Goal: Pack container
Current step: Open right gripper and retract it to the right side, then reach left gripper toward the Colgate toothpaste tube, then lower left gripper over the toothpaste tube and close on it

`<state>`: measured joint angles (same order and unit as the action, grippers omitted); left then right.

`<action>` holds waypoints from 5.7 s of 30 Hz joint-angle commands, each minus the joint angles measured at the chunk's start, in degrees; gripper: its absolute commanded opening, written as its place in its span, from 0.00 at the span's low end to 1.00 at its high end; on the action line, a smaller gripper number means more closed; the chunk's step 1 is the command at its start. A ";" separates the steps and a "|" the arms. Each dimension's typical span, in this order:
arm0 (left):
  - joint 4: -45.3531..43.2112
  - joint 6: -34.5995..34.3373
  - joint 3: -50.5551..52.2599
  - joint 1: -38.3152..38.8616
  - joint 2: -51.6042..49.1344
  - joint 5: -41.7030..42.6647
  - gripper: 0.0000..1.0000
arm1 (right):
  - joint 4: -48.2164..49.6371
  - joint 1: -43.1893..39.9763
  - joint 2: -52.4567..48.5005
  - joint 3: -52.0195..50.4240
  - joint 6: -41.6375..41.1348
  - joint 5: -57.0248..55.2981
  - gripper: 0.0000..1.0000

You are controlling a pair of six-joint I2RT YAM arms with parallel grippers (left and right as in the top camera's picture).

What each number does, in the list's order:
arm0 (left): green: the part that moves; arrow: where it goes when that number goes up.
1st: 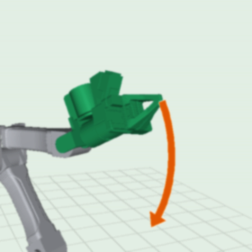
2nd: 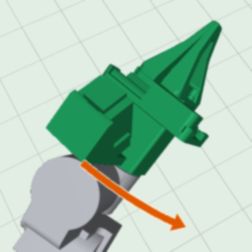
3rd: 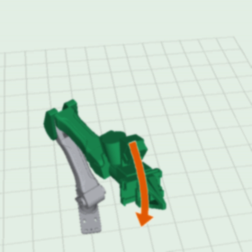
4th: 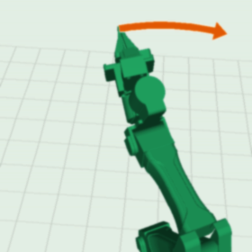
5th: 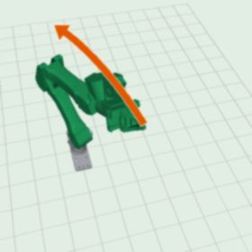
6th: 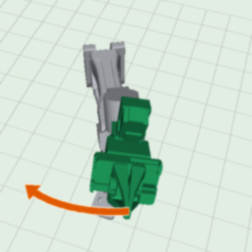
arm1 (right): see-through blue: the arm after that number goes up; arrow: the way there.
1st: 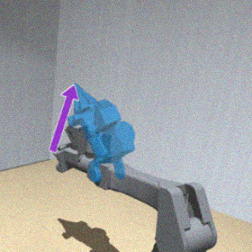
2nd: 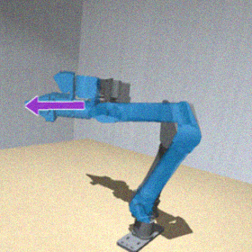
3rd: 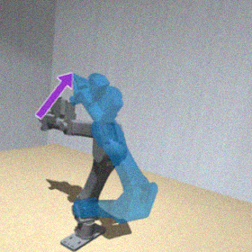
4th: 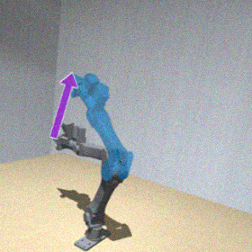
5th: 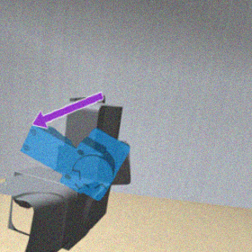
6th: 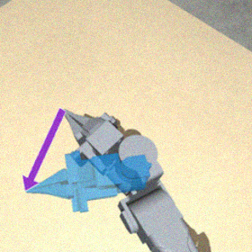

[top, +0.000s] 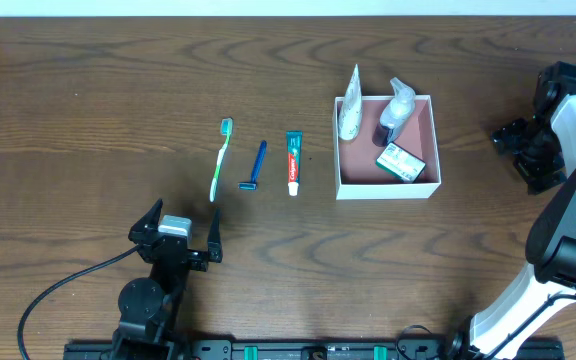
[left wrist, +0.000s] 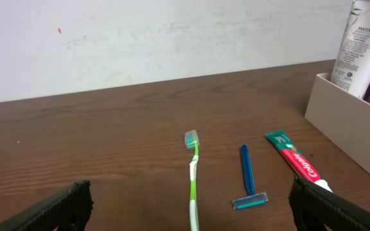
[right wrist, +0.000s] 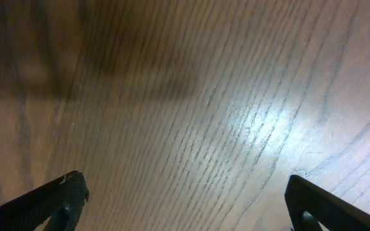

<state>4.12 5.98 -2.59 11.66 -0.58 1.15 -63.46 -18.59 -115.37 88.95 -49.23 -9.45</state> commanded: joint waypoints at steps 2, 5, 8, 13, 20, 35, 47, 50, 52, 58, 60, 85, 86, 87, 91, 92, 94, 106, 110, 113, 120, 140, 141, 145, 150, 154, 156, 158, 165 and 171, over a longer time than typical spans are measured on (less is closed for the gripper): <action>-1.22 -4.26 1.84 -0.35 0.31 3.06 0.98 | 0.07 -0.20 0.92 -0.28 -1.09 -0.39 0.99; -5.55 -4.37 1.81 -0.35 0.28 12.09 0.98 | 0.07 -0.22 0.92 -0.26 -1.09 -0.39 0.99; -6.56 -5.29 0.55 -0.35 -0.57 14.49 0.98 | 0.07 -0.20 0.92 -0.28 -1.09 -0.39 0.99; -2.84 -6.21 -10.32 -0.35 -10.45 17.42 0.98 | 0.07 -0.20 0.92 -0.28 -1.07 -0.39 0.99; 4.94 1.29 -34.97 -0.35 -38.66 47.10 0.98 | 0.07 -0.22 0.92 -0.28 -1.09 -0.39 0.99; 40.92 -2.36 -75.87 2.51 -84.65 32.22 0.98 | 0.07 -0.20 0.92 -0.26 -1.09 -0.39 0.99; 37.31 -16.41 -75.89 10.12 -96.74 5.66 0.98 | 0.07 -0.20 0.94 -0.26 -1.09 -0.39 0.99; 36.24 -17.09 -75.89 11.65 -99.91 5.64 0.98 | 0.07 -0.22 0.92 -0.26 -1.09 -0.39 0.99; 35.65 -17.75 -75.89 12.44 -102.22 5.64 0.98 | 0.07 -0.22 0.92 -0.26 -1.09 -0.39 0.99; 33.83 -18.01 -75.89 13.99 -106.79 5.62 0.98 | 0.07 -0.22 0.92 -0.26 -1.09 -0.39 0.99; 33.44 -19.56 -75.89 14.03 -107.82 5.62 0.98 | 0.07 -0.22 0.92 -0.26 -1.09 -0.39 0.99; 34.36 -30.82 -75.97 19.28 -110.60 -4.87 0.98 | 0.07 -0.11 0.92 -0.28 -1.09 -0.39 0.99; 34.38 -31.85 -75.97 19.23 -110.60 -4.87 0.98 | 0.07 -0.11 0.92 -0.28 -1.09 -0.39 0.99; 34.38 -32.68 -75.97 19.06 -110.60 -4.85 0.98 | 0.04 -0.11 0.92 -0.26 -1.09 -0.39 0.99; 34.12 -34.14 -75.97 18.80 -110.66 -4.85 0.98 | 0.07 -0.11 0.94 -0.28 -1.09 -0.39 0.99; 33.94 -34.16 -75.97 18.80 -110.66 -4.83 0.98 | 0.09 -0.11 0.92 -0.26 -1.09 -0.39 0.99; 33.27 -34.18 -75.97 18.97 -110.66 -4.79 0.98 | 0.09 -0.11 0.92 -0.28 -1.09 -0.39 0.99; 30.86 -34.05 -75.97 19.34 -110.81 -4.61 0.98 | 0.07 -0.11 0.94 -0.28 -1.09 -0.39 0.99; 30.23 -33.92 -75.97 19.45 -111.91 -4.61 0.98 | 0.07 -0.15 0.92 -0.28 -1.09 -0.39 0.99; 29.97 -33.86 -75.97 19.93 -113.79 -4.63 0.98 | 0.07 -0.15 0.94 -0.26 -1.09 -0.39 0.99; 28.41 -33.90 -75.97 20.52 -116.89 -4.61 0.98 | 0.09 -0.17 0.92 -0.26 -1.09 -0.39 0.99; 25.81 -33.94 -75.91 20.57 -116.89 -4.63 0.98 | 0.09 -0.15 0.94 -0.28 -1.09 -0.39 0.99; 26.18 -33.94 -75.87 20.57 -116.89 -4.63 0.98 | 0.09 -0.15 0.92 -0.28 -1.09 -0.39 0.99; 27.10 -33.94 -75.84 20.57 -116.98 -4.66 0.98 | 0.09 -0.15 0.94 -0.26 -1.09 -0.39 0.99; 27.08 -33.94 -75.21 20.57 -117.04 -4.63 0.98 | 0.09 -0.15 0.94 -0.28 -1.09 -0.39 0.99; 27.06 -33.94 -75.19 20.57 -117.04 -4.63 0.98 | 0.09 -0.15 0.94 -0.28 -1.09 -0.39 0.99; 27.08 -33.94 -75.19 20.57 -117.04 -4.63 0.98 | 0.09 -0.15 0.94 -0.28 -1.09 -0.39 0.99; 27.06 -33.94 -75.19 20.57 -117.04 -4.63 0.98 | 0.09 -0.15 0.94 -0.26 -1.09 -0.39 0.99; 27.08 -33.92 -75.19 20.59 -117.04 -4.61 0.89 | 0.09 -0.15 0.92 -0.28 -1.09 -0.39 0.99; 27.04 -33.90 -75.19 21.92 -117.04 -4.66 0.62 | 0.09 -0.15 0.94 -0.28 -1.09 -0.39 0.99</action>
<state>31.03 -27.81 -77.71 32.56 -117.25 -2.48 -63.35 -18.59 -115.37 88.73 -49.28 -9.23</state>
